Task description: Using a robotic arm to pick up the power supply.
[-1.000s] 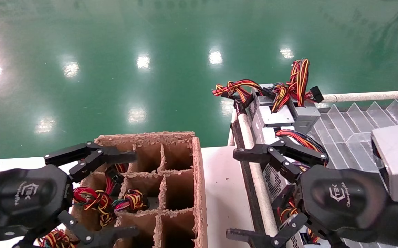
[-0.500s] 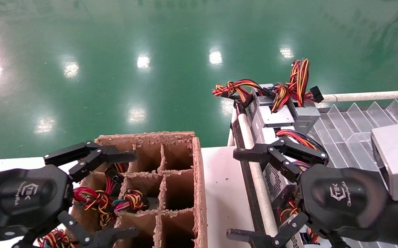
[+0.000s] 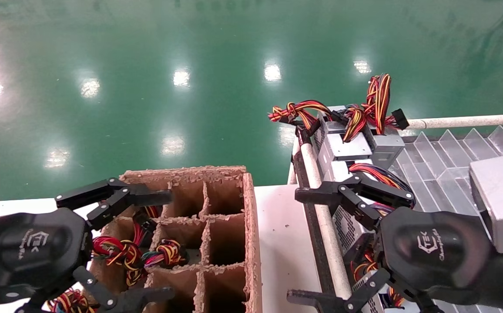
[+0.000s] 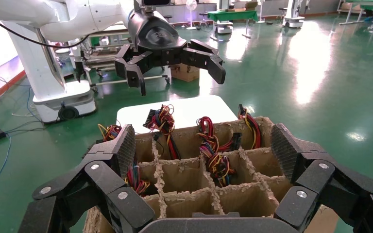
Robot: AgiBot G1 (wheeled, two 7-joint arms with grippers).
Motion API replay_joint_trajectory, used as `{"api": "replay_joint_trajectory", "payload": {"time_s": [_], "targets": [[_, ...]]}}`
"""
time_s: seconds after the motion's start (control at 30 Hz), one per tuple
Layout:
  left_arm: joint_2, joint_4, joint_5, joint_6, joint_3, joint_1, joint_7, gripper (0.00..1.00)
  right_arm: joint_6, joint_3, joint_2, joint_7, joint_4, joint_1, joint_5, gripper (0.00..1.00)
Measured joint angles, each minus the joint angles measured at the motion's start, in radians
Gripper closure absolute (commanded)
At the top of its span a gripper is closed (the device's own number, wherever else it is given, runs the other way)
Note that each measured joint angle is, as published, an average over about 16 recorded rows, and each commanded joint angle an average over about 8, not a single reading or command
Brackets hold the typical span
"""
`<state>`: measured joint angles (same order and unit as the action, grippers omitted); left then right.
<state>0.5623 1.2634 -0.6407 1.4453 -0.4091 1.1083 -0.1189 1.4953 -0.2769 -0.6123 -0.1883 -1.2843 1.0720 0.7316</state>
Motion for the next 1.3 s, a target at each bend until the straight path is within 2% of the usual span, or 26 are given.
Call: {"api": "replay_joint_trajectory", "payload": {"time_s": [1.3], "targets": [[0.000,0.000,0.000,0.000,0.000,0.000,0.000,0.00,0.000,-0.005,0.002,0.001,0.001,0.004,-0.002,0.00]]}}
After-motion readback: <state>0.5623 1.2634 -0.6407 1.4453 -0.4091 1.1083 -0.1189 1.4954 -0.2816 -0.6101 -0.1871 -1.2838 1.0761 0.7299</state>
